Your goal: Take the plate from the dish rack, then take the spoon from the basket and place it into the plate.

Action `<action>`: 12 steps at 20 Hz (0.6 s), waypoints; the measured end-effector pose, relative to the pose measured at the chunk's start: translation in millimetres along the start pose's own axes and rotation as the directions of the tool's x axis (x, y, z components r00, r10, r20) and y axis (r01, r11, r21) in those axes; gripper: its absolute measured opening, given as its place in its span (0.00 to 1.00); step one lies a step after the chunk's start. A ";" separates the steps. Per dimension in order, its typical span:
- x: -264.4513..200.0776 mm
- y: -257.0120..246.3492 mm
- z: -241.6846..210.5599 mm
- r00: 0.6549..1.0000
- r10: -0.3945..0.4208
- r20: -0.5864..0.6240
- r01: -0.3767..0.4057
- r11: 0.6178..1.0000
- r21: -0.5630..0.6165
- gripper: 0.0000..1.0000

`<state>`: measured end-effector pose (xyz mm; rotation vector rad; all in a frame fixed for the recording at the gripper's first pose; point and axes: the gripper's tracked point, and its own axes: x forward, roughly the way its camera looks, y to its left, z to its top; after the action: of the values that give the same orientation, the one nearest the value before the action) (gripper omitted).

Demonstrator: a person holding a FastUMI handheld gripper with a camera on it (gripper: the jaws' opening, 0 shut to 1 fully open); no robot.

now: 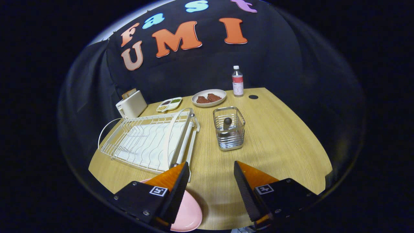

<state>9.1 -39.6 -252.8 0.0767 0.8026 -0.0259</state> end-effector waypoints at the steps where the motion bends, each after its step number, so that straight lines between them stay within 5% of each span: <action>1: 3.4 -2.0 7.2 0.999 -0.009 0.037 0.009 1.000 -0.018 0.84; 7: 33.5 -12.7 42.7 0.977 -0.031 0.212 0.050 0.995 -0.082 0.85; 12: 53.8 -18.1 52.7 0.961 -0.057 0.272 0.082 0.993 -0.081 0.71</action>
<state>83.4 -61.5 -256.1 -0.0420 0.5328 -0.0646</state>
